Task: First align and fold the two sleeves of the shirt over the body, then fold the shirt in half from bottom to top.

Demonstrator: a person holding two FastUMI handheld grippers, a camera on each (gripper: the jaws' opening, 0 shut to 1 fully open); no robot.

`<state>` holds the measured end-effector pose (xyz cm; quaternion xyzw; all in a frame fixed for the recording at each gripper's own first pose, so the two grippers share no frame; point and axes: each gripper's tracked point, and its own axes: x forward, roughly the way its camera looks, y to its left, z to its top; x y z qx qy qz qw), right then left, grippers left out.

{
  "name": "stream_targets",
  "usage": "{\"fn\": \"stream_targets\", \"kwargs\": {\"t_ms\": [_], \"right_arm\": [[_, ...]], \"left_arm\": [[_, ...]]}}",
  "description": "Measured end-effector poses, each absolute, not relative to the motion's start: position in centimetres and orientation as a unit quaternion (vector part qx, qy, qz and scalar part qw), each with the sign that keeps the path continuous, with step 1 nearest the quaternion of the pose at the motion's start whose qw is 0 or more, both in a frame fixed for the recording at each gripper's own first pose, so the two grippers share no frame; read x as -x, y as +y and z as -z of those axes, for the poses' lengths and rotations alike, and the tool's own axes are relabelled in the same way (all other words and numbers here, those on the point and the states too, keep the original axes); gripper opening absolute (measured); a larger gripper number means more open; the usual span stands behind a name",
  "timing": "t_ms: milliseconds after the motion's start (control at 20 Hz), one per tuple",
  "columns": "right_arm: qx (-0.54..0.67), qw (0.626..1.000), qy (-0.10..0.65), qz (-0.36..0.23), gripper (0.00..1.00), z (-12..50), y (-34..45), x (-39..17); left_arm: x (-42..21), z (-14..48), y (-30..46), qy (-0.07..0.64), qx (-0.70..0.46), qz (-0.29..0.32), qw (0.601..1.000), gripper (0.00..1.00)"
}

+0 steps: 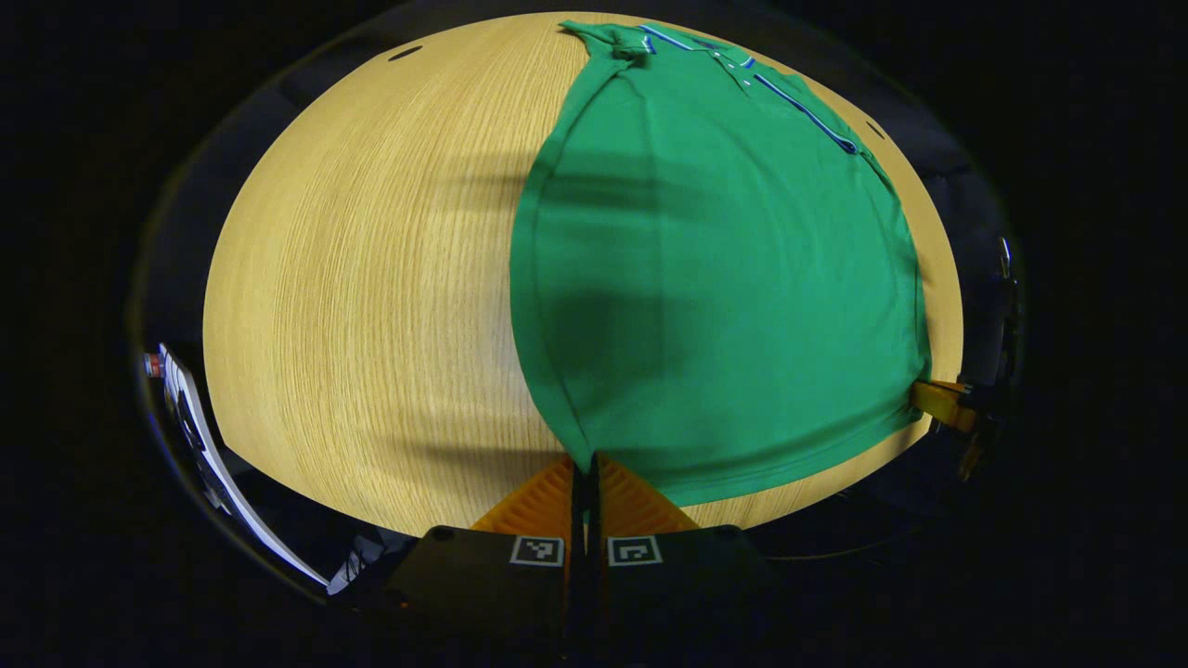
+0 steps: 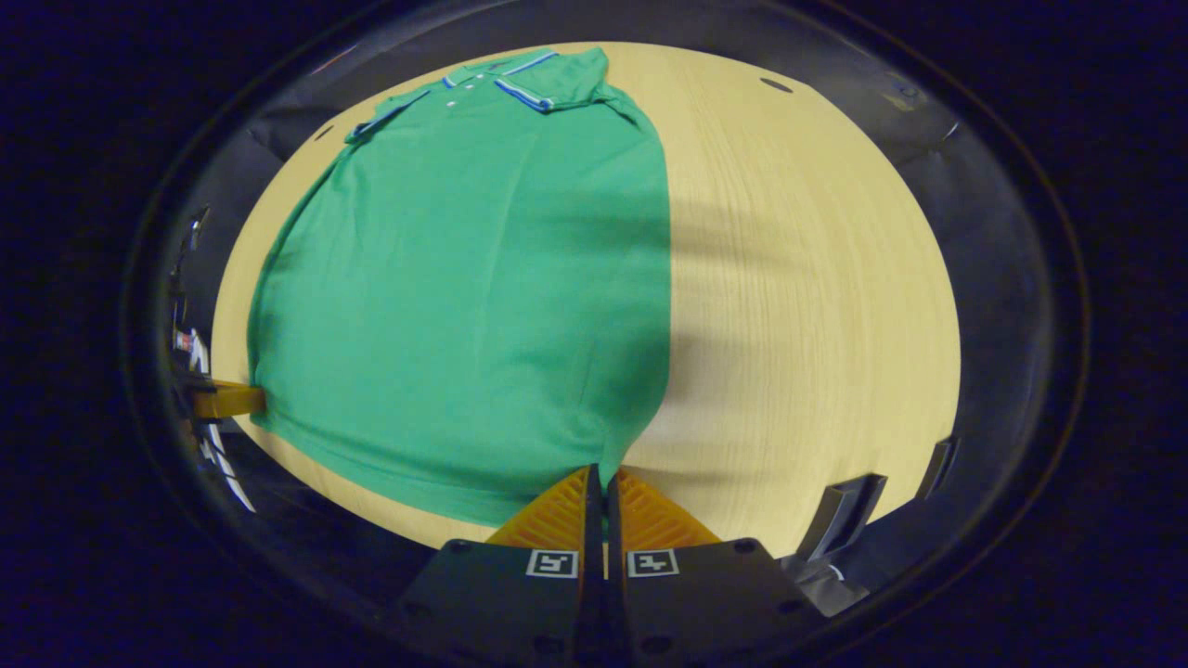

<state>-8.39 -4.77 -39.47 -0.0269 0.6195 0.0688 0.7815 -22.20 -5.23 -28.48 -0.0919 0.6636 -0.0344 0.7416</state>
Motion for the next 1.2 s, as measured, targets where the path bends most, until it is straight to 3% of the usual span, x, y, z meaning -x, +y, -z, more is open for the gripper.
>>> {"fn": "stream_targets", "kwargs": {"t_ms": [100, 450, 550, 600, 650, 1200], "right_arm": [[0.020, 0.789, 0.610, -0.072, 0.05, 38.7, -4.9, 8.4], [0.009, 0.836, 0.538, -0.102, 0.05, 32.0, -4.0, 6.3], [0.009, 0.850, 0.515, -0.111, 0.00, 30.0, -3.1, 5.1], [0.010, 0.855, 0.506, -0.113, 0.05, 29.0, -3.0, 4.6], [0.011, 0.861, 0.496, -0.112, 0.00, 28.0, -2.7, 3.7], [0.003, 0.916, 0.387, -0.106, 0.02, 17.4, -0.8, -7.2]], "left_arm": [[22.6, 28.1, -5.4, 0.662, 0.105, 0.037, 0.741, 0.03], [19.6, 23.1, -4.8, 0.591, 0.112, 0.042, 0.798, 0.03], [18.1, 21.3, -4.9, 0.564, 0.108, 0.048, 0.817, 0.03], [17.2, 20.1, -4.8, 0.549, 0.106, 0.050, 0.828, 0.03], [16.0, 19.0, -4.8, 0.531, 0.103, 0.052, 0.839, 0.04], [2.9, 11.1, -1.3, 0.405, 0.077, 0.022, 0.911, 0.03]]}}
